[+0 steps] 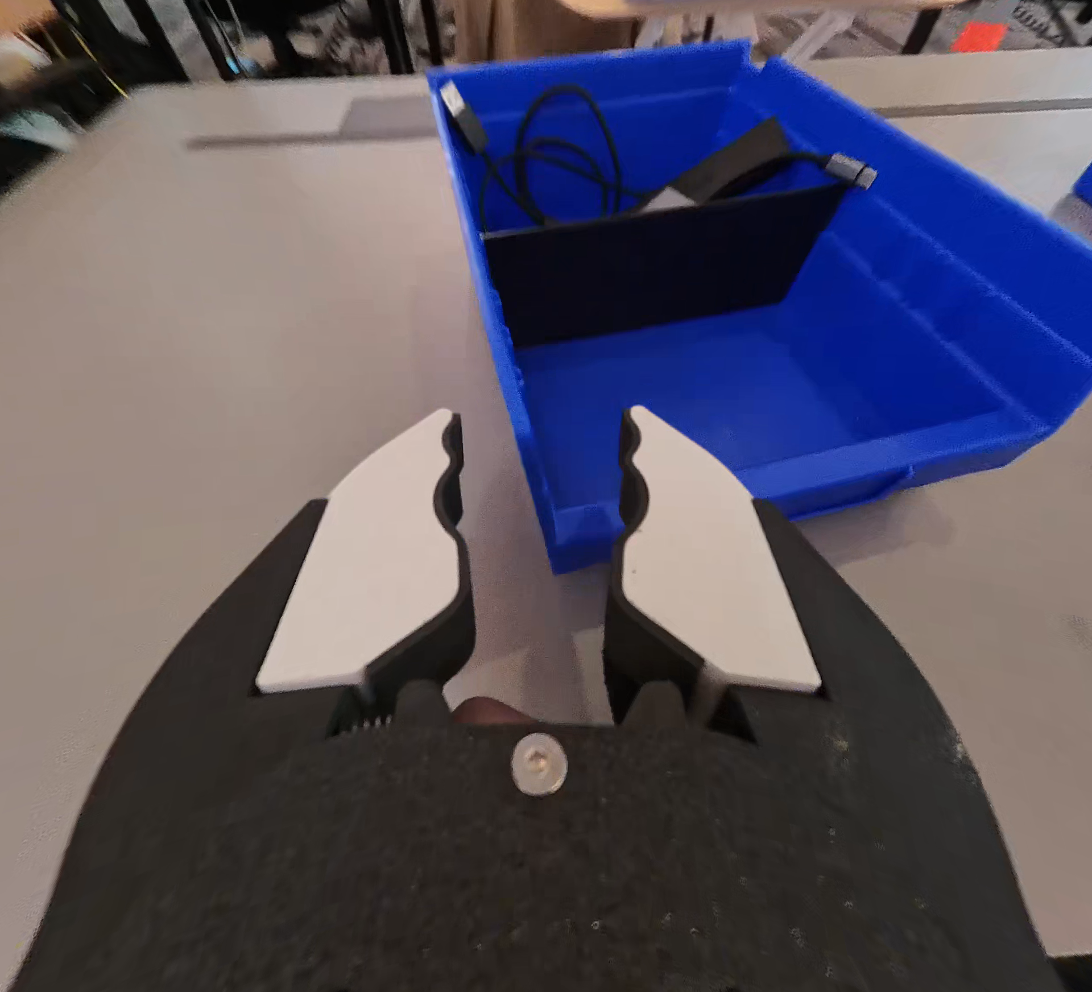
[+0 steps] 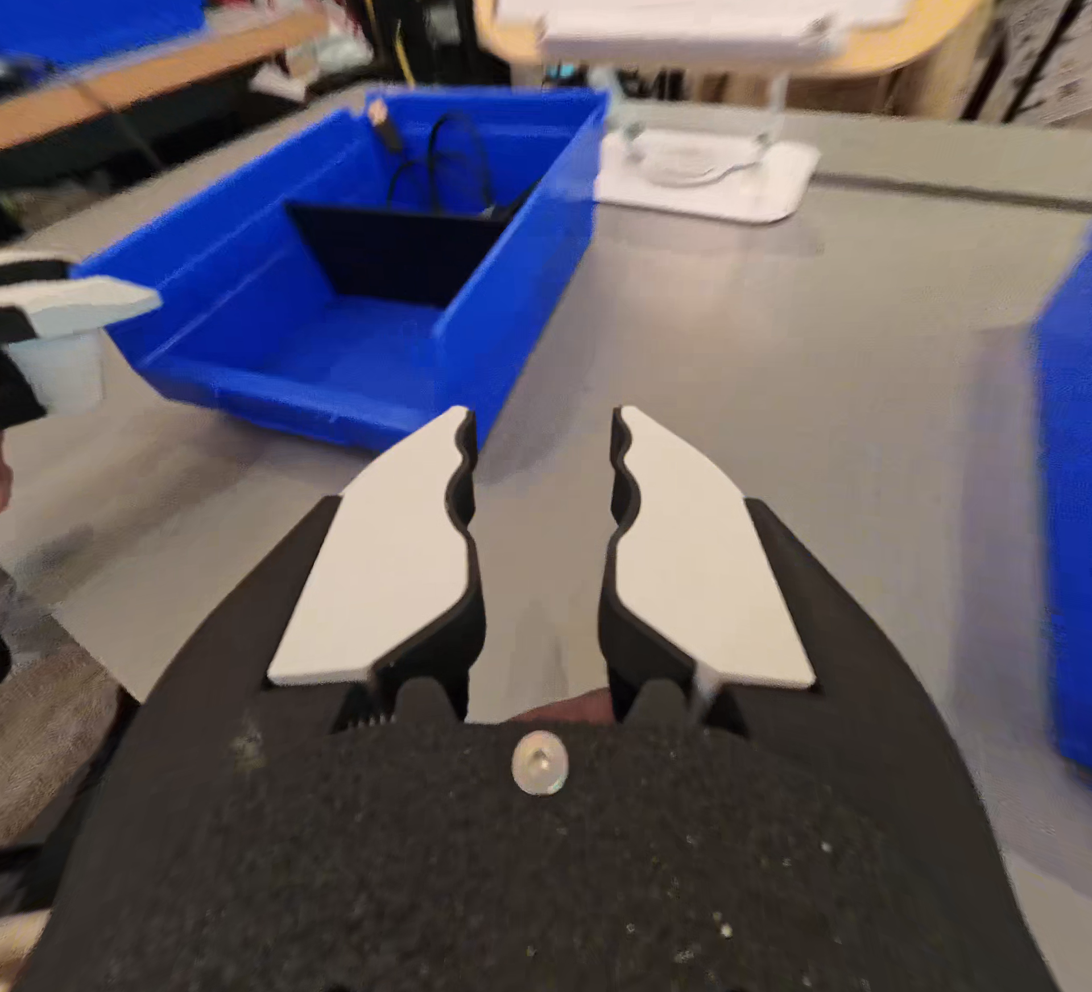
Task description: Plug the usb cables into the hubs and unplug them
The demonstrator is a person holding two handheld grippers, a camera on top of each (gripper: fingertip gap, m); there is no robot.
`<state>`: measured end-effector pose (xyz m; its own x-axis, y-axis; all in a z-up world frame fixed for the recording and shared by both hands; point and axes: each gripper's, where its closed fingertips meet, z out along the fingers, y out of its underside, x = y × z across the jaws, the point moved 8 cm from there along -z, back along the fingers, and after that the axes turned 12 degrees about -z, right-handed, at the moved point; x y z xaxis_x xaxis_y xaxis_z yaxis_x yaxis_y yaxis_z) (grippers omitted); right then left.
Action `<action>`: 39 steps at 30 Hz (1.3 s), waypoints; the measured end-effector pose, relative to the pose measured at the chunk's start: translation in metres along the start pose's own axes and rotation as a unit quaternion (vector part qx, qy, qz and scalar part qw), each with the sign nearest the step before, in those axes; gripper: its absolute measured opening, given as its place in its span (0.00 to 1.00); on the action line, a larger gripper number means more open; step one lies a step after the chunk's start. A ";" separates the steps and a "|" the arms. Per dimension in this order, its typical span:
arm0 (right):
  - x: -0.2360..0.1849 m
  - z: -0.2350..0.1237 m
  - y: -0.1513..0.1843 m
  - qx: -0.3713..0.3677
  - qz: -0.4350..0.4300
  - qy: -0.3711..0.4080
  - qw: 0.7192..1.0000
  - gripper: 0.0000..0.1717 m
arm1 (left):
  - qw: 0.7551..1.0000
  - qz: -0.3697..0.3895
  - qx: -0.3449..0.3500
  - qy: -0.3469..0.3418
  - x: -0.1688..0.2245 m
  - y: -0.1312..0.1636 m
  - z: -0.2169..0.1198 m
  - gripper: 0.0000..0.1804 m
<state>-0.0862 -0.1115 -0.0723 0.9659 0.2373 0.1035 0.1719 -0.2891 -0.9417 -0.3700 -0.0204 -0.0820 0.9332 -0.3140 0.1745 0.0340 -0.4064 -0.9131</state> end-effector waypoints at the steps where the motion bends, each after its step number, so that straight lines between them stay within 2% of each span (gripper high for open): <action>1: -0.014 0.016 0.002 -0.016 -0.011 0.006 1.000 0.26 | 1.000 -0.011 -0.013 0.009 -0.002 0.004 0.006 0.28; 3: -0.035 0.041 0.000 -0.011 -0.006 0.011 1.000 0.27 | 0.999 -0.026 -0.023 0.021 -0.002 0.008 0.015 0.28; 6: -0.046 0.070 -0.007 -0.006 -0.008 0.053 0.999 0.26 | 1.000 0.001 -0.016 0.001 -0.001 0.006 0.029 0.27; 7: -0.046 0.078 -0.009 -0.006 -0.016 0.069 0.997 0.23 | 1.000 0.002 -0.022 0.009 0.001 0.005 0.034 0.31; 8: -0.048 0.087 -0.009 -0.017 -0.021 0.074 0.997 0.21 | 0.999 -0.010 -0.031 0.016 0.002 0.004 0.037 0.25; 9: -0.049 0.096 -0.007 -0.041 -0.017 0.069 0.997 0.11 | 0.999 -0.024 -0.038 0.011 0.000 0.003 0.039 0.20; 11: -0.044 0.100 -0.010 -0.057 0.019 0.093 0.994 0.04 | 0.999 -0.036 -0.033 -0.001 -0.009 -0.003 0.038 0.03; 15: -0.058 0.101 -0.014 -0.050 0.026 0.099 0.993 0.02 | 1.000 -0.011 -0.022 -0.012 -0.020 -0.004 0.028 0.02; 18: -0.082 0.100 -0.024 -0.026 0.034 0.091 0.995 0.03 | 1.000 -0.007 -0.006 -0.019 -0.041 -0.019 0.013 0.02; 22: -0.127 0.112 -0.049 0.000 0.018 0.087 0.996 0.03 | 1.000 0.000 -0.003 -0.021 -0.089 -0.040 0.002 0.02; 28: -0.191 0.159 -0.070 -0.025 0.020 0.063 0.998 0.03 | 0.999 0.018 -0.015 -0.045 -0.164 -0.063 -0.005 0.01; 33: -0.224 0.182 -0.078 -0.036 0.004 0.067 0.997 0.03 | 0.999 0.030 -0.020 -0.030 -0.206 -0.065 0.001 0.02; 39: -0.240 0.198 -0.075 -0.061 -0.009 0.089 0.994 0.04 | 0.999 0.012 -0.040 0.002 -0.233 -0.051 0.023 0.02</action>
<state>-0.3692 0.0370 -0.0903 0.9795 0.0779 0.1856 0.2013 -0.3989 -0.8946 -0.5811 0.0931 -0.0843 0.9320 -0.3280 0.1546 -0.0170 -0.4653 -0.8850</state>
